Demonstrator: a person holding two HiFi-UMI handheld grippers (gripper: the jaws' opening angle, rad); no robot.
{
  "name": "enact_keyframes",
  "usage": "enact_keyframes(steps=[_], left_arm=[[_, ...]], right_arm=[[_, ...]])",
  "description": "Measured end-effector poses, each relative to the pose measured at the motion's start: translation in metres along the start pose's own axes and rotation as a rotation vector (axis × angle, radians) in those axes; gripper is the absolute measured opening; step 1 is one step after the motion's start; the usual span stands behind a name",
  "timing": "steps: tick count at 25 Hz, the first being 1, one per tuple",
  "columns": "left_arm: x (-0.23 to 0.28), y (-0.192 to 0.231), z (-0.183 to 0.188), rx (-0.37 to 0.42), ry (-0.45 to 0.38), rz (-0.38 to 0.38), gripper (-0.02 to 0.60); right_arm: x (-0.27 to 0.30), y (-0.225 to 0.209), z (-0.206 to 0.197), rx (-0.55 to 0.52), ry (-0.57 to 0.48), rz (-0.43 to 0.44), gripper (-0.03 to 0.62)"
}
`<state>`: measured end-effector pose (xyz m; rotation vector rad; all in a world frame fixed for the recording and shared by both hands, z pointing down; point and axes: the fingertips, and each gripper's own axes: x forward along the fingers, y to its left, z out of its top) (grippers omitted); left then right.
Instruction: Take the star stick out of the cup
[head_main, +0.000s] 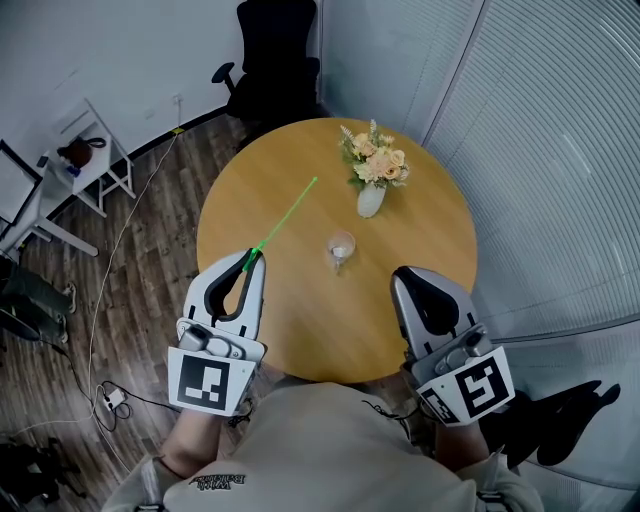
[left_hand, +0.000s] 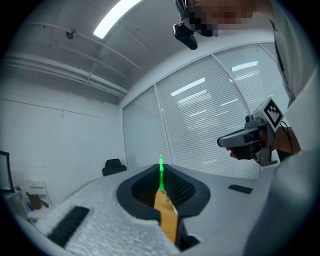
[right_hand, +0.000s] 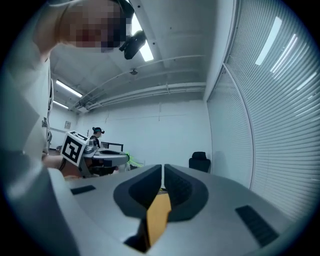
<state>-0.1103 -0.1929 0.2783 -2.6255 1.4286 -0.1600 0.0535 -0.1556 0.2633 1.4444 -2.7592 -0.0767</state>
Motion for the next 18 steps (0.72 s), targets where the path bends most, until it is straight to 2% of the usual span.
enact_keyframes(steps=[18], left_arm=[[-0.003,0.007,-0.008,-0.025,0.021,-0.014,0.034]], right_arm=[[0.007,0.006,-0.011,0.019,0.037,0.009,0.037]])
